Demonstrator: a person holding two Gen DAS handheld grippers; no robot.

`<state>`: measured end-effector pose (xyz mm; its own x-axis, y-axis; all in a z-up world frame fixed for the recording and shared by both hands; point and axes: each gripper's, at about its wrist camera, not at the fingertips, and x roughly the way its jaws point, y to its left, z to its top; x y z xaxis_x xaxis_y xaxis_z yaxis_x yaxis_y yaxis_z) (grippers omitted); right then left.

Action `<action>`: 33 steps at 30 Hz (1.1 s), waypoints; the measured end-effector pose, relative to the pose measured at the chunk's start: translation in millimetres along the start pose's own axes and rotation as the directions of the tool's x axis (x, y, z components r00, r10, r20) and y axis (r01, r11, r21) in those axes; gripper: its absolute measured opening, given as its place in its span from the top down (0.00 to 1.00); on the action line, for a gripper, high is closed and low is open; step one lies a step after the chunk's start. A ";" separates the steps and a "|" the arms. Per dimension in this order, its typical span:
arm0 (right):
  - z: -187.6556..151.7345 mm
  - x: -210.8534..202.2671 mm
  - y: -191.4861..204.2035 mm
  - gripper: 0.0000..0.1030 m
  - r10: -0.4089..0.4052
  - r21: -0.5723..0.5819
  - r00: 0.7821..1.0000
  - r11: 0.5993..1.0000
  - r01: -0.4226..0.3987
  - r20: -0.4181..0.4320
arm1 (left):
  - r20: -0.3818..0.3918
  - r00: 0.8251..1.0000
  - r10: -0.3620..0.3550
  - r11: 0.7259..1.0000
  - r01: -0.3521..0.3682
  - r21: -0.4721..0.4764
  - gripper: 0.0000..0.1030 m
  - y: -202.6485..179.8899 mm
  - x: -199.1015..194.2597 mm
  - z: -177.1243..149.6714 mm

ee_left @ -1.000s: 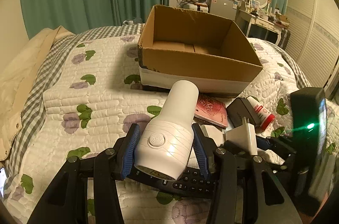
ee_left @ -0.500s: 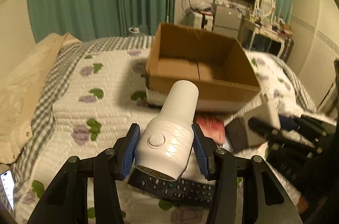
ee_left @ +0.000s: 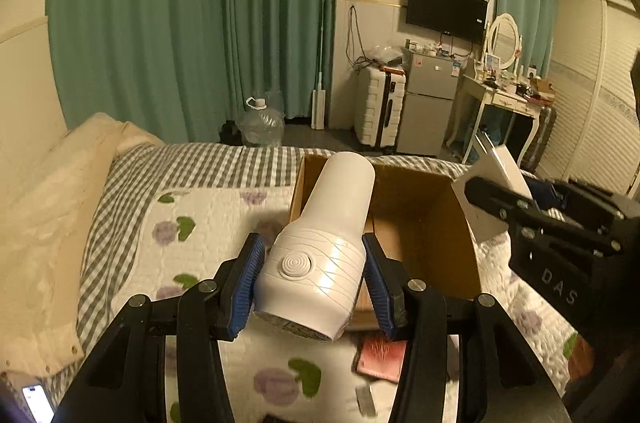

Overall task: Organize rigid objects
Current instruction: 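Drop the hair dryer into the box with the left gripper while the right gripper carries a white charger there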

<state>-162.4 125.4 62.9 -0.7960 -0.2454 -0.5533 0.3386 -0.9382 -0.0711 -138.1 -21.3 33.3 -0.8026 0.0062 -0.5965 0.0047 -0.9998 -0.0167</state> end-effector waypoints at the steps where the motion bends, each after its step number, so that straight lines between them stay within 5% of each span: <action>1: 4.3 6.7 -1.6 0.74 0.000 -0.003 1.000 1.000 0.000 -0.003 | -0.003 1.000 0.006 1.000 -0.006 0.003 0.51 -1.5 6.0 2.7; 5: 10.4 48.5 -13.5 0.74 0.008 0.018 0.999 1.000 -0.007 -0.047 | -0.026 0.999 0.021 1.000 -0.021 0.006 0.51 -5.5 32.8 7.2; 12: -31.2 122.1 -30.7 0.74 0.019 0.067 0.983 0.998 -0.006 -0.180 | -0.081 0.996 0.021 0.999 -0.019 0.027 0.51 -18.4 76.2 -3.4; 18: -55.9 144.0 -42.0 0.73 0.048 0.096 0.974 0.995 -0.027 -0.222 | -0.107 0.994 0.020 0.999 -0.015 0.051 0.51 -28.2 94.5 -12.1; 19: -55.4 145.3 -43.7 0.71 0.049 0.095 0.973 0.995 -0.028 -0.225 | -0.106 0.994 0.019 0.998 -0.013 0.055 0.51 -30.1 95.3 -12.0; 21: -50.3 138.6 -50.0 0.41 0.021 0.091 0.982 0.996 -0.004 -0.186 | -0.100 0.995 0.014 0.998 -0.008 0.060 0.51 -33.6 99.8 -8.8; 26: -37.7 115.6 -72.9 0.34 -0.016 0.128 0.992 0.991 0.032 -0.124 | -0.073 0.997 0.003 0.998 0.001 0.065 0.46 -40.3 109.3 -1.4; 28: -36.8 109.0 -79.4 0.32 -0.052 0.117 0.992 0.991 0.066 -0.119 | -0.081 0.997 0.009 0.999 -0.005 0.048 0.36 -39.8 110.0 -0.8; 33: -31.1 73.8 -88.2 0.30 -0.079 0.136 0.991 0.986 0.094 -0.112 | -0.092 0.996 0.001 0.999 0.003 0.043 0.36 -42.1 84.7 3.4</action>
<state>-235.4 197.7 2.6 -0.7590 -0.1414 -0.6355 0.1908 -0.9816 -0.0095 -208.4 21.3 -13.8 -0.7440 0.0061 -0.6681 -0.0232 -0.9996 0.0167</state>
